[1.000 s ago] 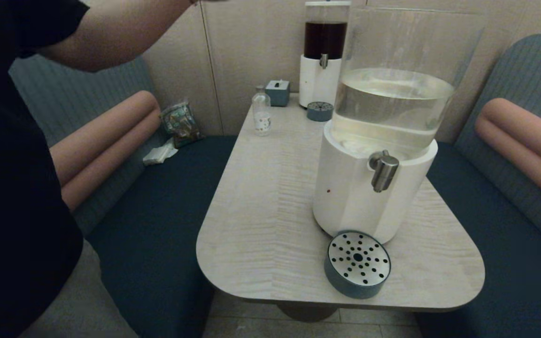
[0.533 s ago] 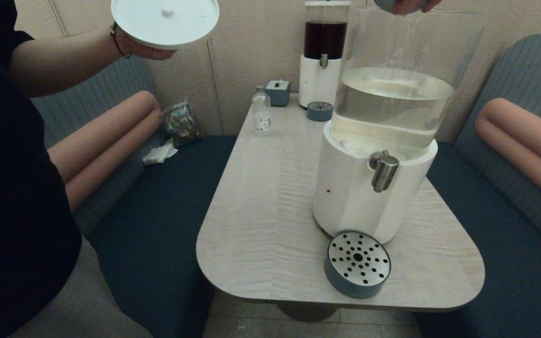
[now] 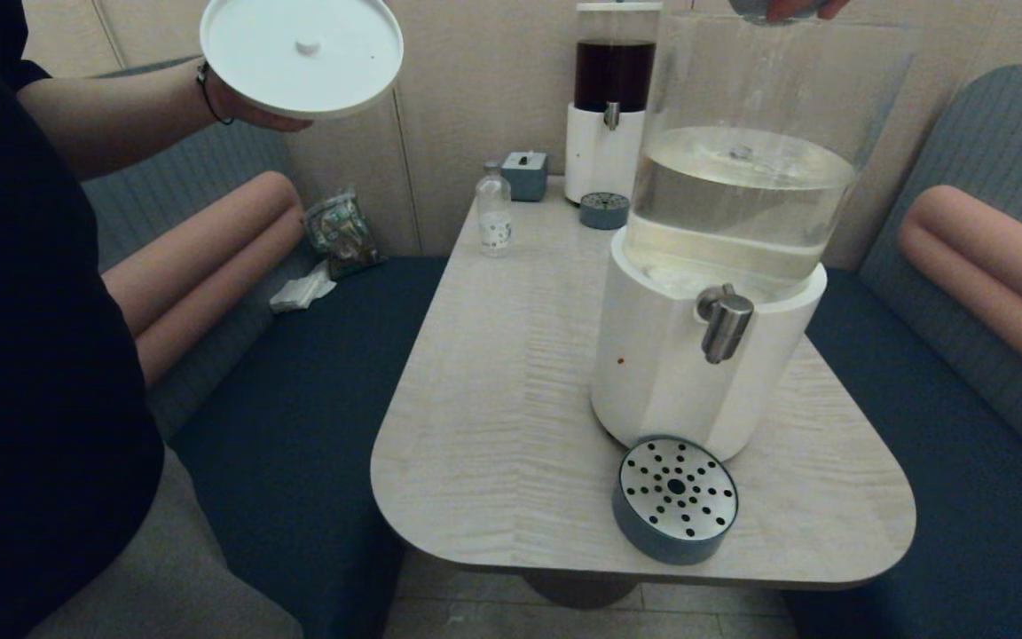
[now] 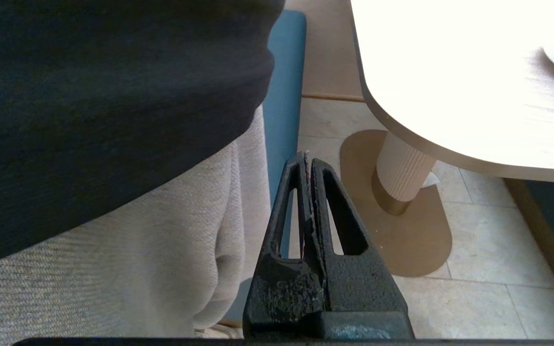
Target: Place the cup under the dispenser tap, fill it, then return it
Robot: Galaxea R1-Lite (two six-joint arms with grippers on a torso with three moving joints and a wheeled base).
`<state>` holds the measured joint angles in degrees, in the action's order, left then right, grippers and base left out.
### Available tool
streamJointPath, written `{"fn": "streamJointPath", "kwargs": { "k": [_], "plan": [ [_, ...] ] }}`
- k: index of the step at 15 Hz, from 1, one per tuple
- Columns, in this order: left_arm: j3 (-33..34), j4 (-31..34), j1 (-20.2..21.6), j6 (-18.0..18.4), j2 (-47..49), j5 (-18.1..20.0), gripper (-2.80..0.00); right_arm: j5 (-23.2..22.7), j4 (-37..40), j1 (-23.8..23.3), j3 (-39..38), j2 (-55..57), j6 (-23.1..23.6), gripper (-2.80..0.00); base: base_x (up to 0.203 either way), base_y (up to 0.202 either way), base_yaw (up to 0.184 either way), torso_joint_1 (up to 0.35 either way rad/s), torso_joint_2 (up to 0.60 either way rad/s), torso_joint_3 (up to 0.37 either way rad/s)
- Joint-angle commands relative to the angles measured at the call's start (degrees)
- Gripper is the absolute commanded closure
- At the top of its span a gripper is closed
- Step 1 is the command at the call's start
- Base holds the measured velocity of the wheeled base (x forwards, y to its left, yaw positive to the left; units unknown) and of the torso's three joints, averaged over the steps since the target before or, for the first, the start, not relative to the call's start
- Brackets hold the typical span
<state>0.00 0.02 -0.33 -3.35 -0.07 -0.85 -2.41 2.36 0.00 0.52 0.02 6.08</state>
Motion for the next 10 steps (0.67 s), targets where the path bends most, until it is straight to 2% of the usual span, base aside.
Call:
{"fn": "streamJointPath", "kwargs": {
  "k": [1, 10],
  "plan": [
    [0.0, 0.0, 0.0, 0.0, 0.1, 0.0, 0.0, 0.0, 0.0, 0.0, 0.0, -0.1, 0.1, 0.0, 0.0, 0.0, 0.0, 0.0, 0.0, 0.0],
    [0.0, 0.0, 0.0, -0.1, 0.1, 0.0, 0.0, 0.9, -1.4, 0.0, -0.3, 0.0, -1.8, 0.0, 0.0, 0.0, 0.0, 0.0, 0.0, 0.0]
  ]
}}
